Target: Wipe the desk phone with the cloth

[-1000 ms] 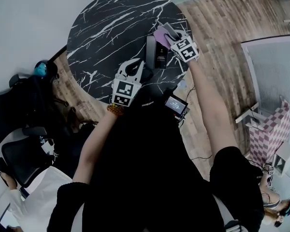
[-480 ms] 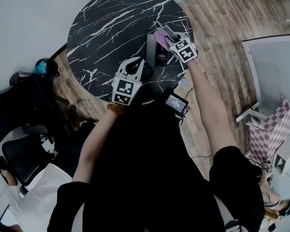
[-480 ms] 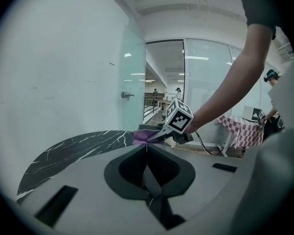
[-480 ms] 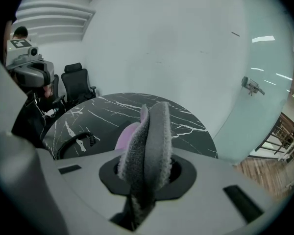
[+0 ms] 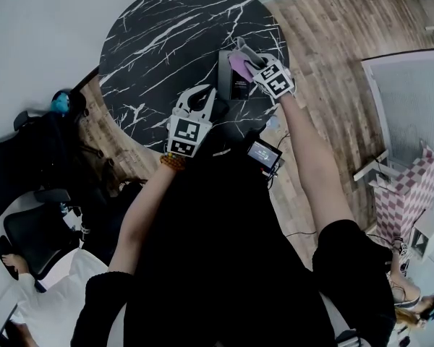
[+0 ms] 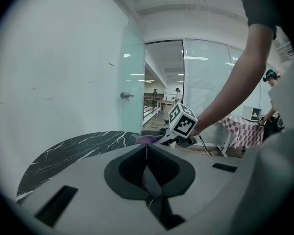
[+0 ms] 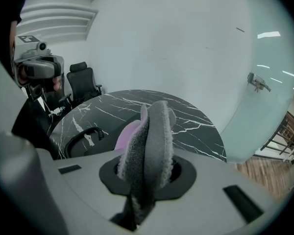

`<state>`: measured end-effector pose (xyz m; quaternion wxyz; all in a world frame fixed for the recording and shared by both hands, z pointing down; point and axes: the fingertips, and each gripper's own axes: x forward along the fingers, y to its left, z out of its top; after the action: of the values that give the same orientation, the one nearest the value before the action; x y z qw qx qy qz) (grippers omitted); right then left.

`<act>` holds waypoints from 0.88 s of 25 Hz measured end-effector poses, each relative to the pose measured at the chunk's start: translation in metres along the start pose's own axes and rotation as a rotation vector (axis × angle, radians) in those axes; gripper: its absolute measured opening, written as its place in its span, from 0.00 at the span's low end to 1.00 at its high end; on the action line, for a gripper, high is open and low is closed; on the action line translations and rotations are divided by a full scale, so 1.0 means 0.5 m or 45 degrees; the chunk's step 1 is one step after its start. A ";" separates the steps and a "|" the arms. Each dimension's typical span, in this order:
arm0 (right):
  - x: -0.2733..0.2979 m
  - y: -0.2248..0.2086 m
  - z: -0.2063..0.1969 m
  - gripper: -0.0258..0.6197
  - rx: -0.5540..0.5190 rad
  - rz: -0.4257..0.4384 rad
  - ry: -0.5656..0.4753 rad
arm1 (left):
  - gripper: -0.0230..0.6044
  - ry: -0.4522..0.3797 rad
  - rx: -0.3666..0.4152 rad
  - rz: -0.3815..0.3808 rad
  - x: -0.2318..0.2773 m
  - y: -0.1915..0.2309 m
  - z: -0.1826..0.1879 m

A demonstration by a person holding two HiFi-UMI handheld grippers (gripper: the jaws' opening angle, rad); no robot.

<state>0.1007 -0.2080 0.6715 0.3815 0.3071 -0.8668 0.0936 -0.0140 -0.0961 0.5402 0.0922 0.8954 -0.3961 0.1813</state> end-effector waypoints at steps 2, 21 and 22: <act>-0.002 0.008 -0.005 0.14 0.003 0.020 0.015 | 0.06 0.001 -0.001 0.000 -0.001 0.000 -0.002; -0.001 0.031 -0.035 0.14 0.014 0.049 0.009 | 0.06 0.001 0.005 -0.007 -0.003 -0.003 -0.002; -0.001 0.033 -0.036 0.14 0.016 0.051 0.009 | 0.06 -0.001 0.005 -0.008 -0.002 -0.005 -0.001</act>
<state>0.1021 -0.1875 0.6848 0.3808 0.2919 -0.8707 0.1077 -0.0132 -0.0936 0.5401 0.0911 0.8968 -0.3931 0.1815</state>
